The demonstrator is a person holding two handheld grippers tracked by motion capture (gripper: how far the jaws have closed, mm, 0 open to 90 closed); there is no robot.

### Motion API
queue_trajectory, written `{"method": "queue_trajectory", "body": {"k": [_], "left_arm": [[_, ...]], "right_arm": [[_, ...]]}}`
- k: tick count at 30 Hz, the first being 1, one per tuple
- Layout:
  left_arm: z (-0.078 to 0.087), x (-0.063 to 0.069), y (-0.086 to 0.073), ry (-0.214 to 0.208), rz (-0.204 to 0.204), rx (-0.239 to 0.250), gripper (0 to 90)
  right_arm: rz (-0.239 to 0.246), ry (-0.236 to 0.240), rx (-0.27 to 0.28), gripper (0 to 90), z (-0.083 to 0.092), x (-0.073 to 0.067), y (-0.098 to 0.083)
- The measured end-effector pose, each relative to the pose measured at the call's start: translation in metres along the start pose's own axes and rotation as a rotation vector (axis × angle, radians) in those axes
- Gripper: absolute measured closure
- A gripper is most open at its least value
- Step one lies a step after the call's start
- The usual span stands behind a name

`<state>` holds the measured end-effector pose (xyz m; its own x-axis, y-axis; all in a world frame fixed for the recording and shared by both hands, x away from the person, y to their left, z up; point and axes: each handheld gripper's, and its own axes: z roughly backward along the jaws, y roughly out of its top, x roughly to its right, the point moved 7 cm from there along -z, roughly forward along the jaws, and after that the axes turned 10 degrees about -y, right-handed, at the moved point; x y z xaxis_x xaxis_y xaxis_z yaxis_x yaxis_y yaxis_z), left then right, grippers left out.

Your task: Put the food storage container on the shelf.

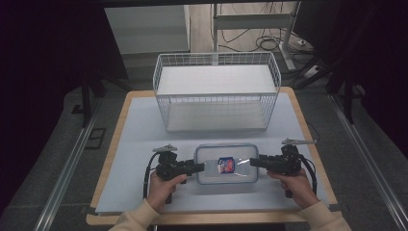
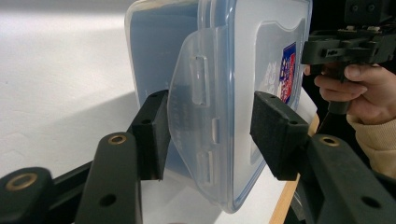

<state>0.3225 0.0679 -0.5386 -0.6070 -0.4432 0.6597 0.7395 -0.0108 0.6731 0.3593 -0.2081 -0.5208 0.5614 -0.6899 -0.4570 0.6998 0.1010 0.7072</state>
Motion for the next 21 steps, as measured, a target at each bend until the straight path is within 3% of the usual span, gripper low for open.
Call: {"method": "queue_trajectory", "body": {"k": [21], "left_arm": [[0.012, 0.011, 0.023, 0.005, -0.049, 0.043, 49.2]], "right_arm": [[0.022, 0.001, 0.061, 53.2, 0.008, -0.011, 0.024]]}}
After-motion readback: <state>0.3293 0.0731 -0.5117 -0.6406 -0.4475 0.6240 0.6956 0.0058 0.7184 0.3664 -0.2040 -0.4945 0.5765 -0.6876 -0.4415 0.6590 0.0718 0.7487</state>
